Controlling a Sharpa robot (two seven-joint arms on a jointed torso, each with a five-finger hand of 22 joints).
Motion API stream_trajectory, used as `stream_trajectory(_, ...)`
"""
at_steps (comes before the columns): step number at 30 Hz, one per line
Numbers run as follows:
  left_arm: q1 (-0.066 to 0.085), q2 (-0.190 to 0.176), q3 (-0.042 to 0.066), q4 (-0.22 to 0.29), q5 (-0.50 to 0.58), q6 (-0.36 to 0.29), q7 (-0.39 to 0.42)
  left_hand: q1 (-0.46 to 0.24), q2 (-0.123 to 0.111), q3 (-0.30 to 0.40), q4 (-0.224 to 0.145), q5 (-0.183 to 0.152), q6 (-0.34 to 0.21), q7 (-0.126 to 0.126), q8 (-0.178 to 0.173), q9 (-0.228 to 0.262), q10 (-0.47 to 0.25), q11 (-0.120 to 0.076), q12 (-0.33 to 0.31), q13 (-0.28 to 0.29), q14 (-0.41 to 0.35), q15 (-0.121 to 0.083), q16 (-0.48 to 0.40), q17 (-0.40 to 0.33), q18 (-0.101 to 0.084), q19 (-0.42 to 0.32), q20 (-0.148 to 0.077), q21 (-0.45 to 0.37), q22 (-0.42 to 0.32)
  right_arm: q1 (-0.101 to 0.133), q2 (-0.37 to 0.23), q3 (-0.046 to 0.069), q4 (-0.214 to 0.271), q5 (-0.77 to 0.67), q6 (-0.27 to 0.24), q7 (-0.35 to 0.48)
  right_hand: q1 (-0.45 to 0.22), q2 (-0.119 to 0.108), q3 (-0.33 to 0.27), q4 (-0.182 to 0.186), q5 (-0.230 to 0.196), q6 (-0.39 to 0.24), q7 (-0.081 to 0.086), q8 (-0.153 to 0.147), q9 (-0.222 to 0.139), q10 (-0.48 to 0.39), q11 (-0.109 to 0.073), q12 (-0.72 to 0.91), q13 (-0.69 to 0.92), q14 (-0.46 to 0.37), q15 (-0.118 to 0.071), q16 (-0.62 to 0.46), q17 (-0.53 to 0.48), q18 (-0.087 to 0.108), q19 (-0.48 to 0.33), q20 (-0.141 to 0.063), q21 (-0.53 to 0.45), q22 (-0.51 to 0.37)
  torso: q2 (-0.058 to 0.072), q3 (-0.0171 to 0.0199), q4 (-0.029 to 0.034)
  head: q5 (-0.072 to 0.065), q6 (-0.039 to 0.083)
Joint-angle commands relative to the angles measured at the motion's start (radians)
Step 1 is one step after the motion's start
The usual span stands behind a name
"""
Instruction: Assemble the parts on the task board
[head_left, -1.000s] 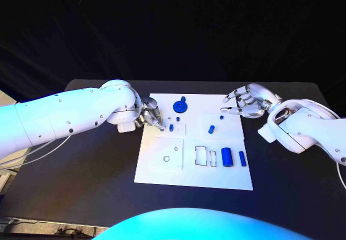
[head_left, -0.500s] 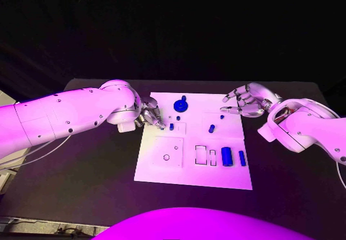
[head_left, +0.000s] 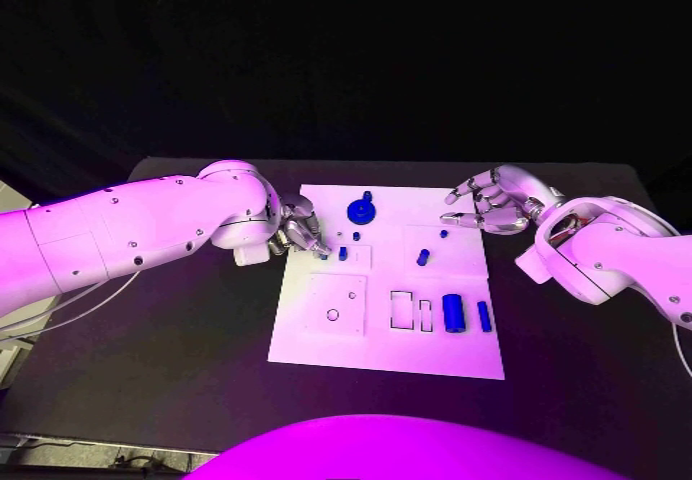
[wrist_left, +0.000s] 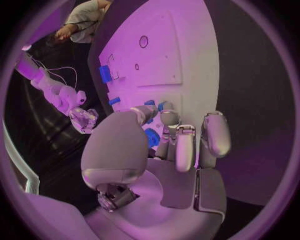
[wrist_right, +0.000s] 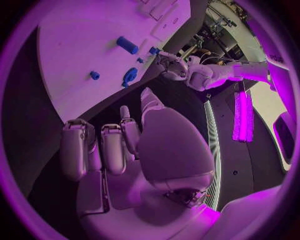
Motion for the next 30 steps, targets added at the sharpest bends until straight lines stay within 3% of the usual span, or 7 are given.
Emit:
stream_trajectory(1, -0.001, -0.003, 0.000, 0.003, 0.018, 0.005, 0.001, -0.071, -0.044, -0.053, 0.003, -0.008, 0.010, 0.000, -0.009, -0.006, -0.002, 0.006, 0.006, 0.000, 0.082, 0.004, -0.002, 0.207, 0.012, -0.002, 0.001, -0.005, -0.002, -0.001, 0.000, 0.000, 0.001, -0.008, 0.008, 0.008, 0.000, -0.003, -0.001, -0.002, 0.005, -0.007, -0.002, 0.005, -0.001, -0.002, 0.001, -0.001, 0.063, 0.053, 0.001, -0.002, 0.051, 0.016, 0.023, 0.002, -0.003, 0.146, 0.000, -0.0002, 0.0002, -0.001, 0.001)
stream_trajectory(7, -0.001, -0.012, 0.000, 0.013, 0.020, -0.003, 0.002, -0.107, -0.064, -0.104, 0.004, -0.009, 0.014, 0.001, -0.014, -0.013, -0.003, 0.007, 0.006, -0.002, 0.082, 0.004, -0.003, 0.205, 0.012, -0.002, 0.001, -0.006, -0.001, -0.001, 0.000, 0.000, 0.000, -0.008, 0.009, 0.008, 0.000, -0.003, -0.001, -0.002, 0.005, -0.007, -0.002, 0.005, -0.001, -0.002, 0.001, -0.001, 0.063, 0.053, 0.001, -0.002, 0.051, 0.016, 0.023, 0.002, -0.003, 0.146, 0.000, -0.0004, 0.0005, -0.002, 0.003)
stream_trajectory(21, -0.001, -0.051, 0.005, 0.044, 0.005, -0.058, 0.015, -0.112, -0.066, -0.117, 0.003, -0.008, 0.018, -0.001, -0.011, -0.012, -0.005, 0.005, 0.002, -0.009, 0.080, 0.004, -0.005, 0.202, 0.013, -0.003, 0.001, -0.007, -0.003, -0.003, -0.001, 0.000, -0.001, -0.008, 0.008, 0.009, 0.000, -0.003, -0.001, -0.002, 0.005, -0.007, -0.002, 0.005, -0.001, -0.002, 0.001, -0.001, 0.063, 0.053, 0.001, -0.002, 0.051, 0.016, 0.023, 0.002, -0.003, 0.146, 0.000, -0.0002, 0.0001, -0.003, 0.004)
stream_trajectory(30, 0.001, -0.081, 0.016, 0.052, -0.006, -0.108, 0.020, -0.086, -0.043, -0.125, 0.001, -0.001, -0.003, -0.001, 0.006, 0.003, -0.011, 0.004, 0.002, -0.011, 0.076, 0.002, -0.011, 0.191, 0.014, -0.005, -0.002, -0.011, -0.007, -0.003, -0.002, 0.000, -0.001, -0.008, 0.006, 0.009, 0.000, -0.003, -0.001, -0.002, 0.005, -0.007, -0.002, 0.005, -0.001, -0.002, 0.001, -0.001, 0.063, 0.053, 0.001, -0.002, 0.051, 0.016, 0.023, 0.002, -0.003, 0.146, 0.000, 0.0012, 0.0001, -0.006, 0.006)
